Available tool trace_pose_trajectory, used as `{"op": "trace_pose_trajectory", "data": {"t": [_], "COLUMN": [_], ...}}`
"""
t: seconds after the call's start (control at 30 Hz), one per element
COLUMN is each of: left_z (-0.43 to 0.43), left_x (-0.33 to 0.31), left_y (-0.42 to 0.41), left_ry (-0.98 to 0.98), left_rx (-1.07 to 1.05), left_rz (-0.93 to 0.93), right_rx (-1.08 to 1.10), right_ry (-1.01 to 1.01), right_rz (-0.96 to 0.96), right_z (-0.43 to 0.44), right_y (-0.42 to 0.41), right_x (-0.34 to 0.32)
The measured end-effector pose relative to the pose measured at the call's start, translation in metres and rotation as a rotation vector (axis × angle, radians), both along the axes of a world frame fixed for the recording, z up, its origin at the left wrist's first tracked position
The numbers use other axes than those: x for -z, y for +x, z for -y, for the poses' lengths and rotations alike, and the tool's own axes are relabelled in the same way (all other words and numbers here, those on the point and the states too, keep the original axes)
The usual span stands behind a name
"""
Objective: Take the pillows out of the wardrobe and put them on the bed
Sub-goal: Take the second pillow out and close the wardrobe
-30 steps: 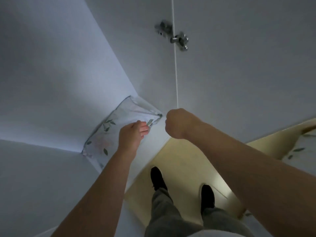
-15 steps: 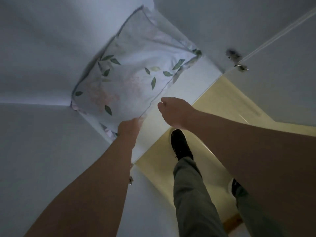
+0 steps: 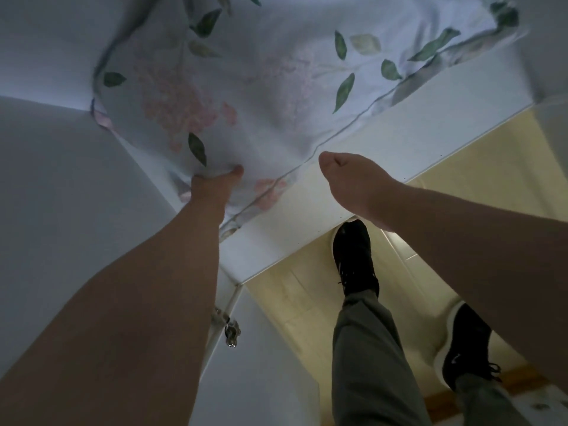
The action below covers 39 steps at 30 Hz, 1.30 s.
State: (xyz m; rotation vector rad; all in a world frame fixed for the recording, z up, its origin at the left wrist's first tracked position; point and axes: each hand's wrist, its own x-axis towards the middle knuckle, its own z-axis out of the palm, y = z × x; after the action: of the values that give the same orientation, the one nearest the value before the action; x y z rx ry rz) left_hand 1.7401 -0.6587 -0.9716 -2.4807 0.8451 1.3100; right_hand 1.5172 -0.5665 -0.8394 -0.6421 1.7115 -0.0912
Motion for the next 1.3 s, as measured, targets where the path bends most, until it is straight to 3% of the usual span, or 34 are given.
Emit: {"op": "trace_pose_trajectory", "data": {"t": [0.13, 0.27, 0.37, 0.47, 0.53, 0.67, 0.73, 0.9, 0.97, 1.0, 1.03, 1.1, 1.2, 1.3], "left_z": [0.005, -0.014, -0.048, -0.082, -0.101, -0.135, -0.154, -0.21, -0.236, -0.252, -0.27, -0.312, -0.376, -0.428], "left_x": [0.007, -0.025, -0.074, -0.124, -0.158, -0.213, -0.237, -0.294, -0.313, -0.326, -0.339, -0.375, -0.447, -0.502], "left_y": [-0.033, -0.053, -0.069, -0.087, -0.104, -0.13, -0.134, -0.131, -0.123, -0.118, -0.115, -0.112, -0.12, -0.122], "left_ry": [-0.078, -0.228, -0.377, -0.385, -0.38, -0.338, -0.42, -0.785, -0.726, -0.603, -0.466, -0.257, -0.126, -0.096], "left_rx": [0.063, 0.232, 0.158, 0.152, 0.207, 0.245, 0.19, -0.062, -0.073, -0.07, -0.115, -0.366, -0.682, -0.662], "left_rz": [-0.02, -0.201, -0.458, -0.58, -0.654, -0.68, -0.562, -0.002, 0.156, 0.196, 0.153, -0.208, -0.576, -0.659], "right_rx": [0.037, 0.11, 0.429, 0.776, 0.91, 1.023, 0.976, 0.867, 0.827, 0.816, 0.803, 0.757, 0.708, 0.56], "right_ry": [0.043, 0.076, 0.184, 0.325, 0.299, 0.165, 0.131, 0.037, 0.002, -0.01, -0.007, 0.02, 0.019, 0.003], "right_rz": [0.011, 0.061, 0.173, 0.493, 0.597, 0.444, 0.382, 0.461, 0.472, 0.486, 0.489, 0.474, 0.421, 0.321], "right_z": [0.005, 0.0, -0.011, -0.021, -0.03, -0.056, -0.073, -0.127, -0.153, -0.168, -0.182, -0.212, -0.259, -0.302], "right_y": [0.0, -0.004, -0.01, -0.023, -0.034, -0.067, -0.084, -0.107, -0.11, -0.11, -0.109, -0.106, -0.102, -0.097], "right_x": [0.014, 0.013, 0.007, -0.006, -0.017, -0.037, -0.059, -0.147, -0.18, -0.197, -0.214, -0.249, -0.313, -0.379]}}
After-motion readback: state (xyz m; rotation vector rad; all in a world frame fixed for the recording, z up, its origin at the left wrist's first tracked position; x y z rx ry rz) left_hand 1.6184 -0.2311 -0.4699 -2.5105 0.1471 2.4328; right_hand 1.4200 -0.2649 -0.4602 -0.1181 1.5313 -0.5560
